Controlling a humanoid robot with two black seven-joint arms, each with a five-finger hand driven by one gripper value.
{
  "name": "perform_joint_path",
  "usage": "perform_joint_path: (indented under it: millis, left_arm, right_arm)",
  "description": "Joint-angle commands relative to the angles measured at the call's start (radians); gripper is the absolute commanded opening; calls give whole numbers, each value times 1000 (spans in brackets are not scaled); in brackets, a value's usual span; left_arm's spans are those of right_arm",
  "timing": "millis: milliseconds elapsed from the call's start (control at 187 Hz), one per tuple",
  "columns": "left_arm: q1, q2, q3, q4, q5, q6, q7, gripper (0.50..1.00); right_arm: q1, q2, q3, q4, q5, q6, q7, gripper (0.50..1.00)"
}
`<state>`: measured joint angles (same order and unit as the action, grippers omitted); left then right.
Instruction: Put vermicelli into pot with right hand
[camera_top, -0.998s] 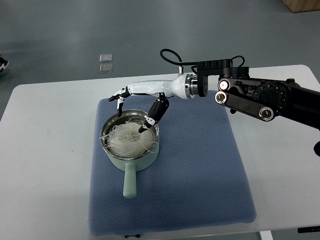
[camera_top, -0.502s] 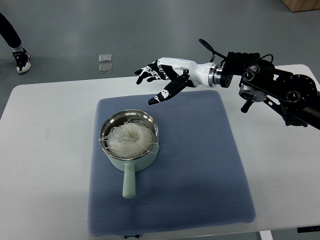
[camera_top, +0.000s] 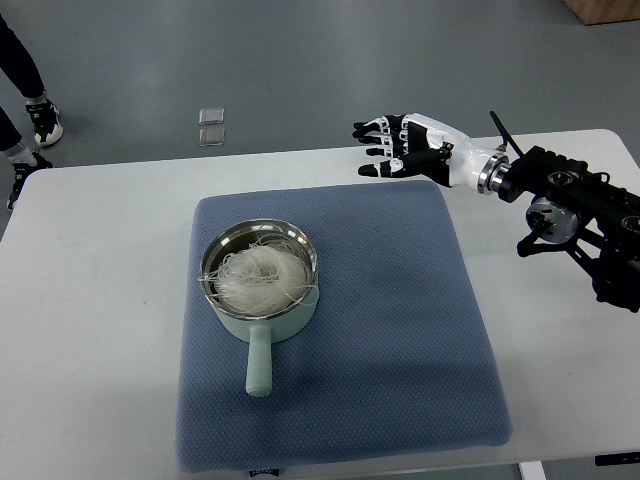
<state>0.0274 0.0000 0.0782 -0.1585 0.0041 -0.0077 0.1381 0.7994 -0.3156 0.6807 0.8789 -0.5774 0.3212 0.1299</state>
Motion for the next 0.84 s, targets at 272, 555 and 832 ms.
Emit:
perform_joint_path:
  millis: [272, 555, 832]
  left_arm:
    - [0, 0, 0, 0, 1, 0, 0, 1000]
    - [0, 0, 0, 0, -1, 0, 0, 1000]
    - [0, 0, 0, 0, 1, 0, 0, 1000]
  right_arm:
    - [-97, 10, 22, -15, 245, -80, 7, 915]
    - [-105, 18, 43, -15, 251, -103, 10, 917]
    - [-105, 13, 37, -14, 249, -105, 7, 917]
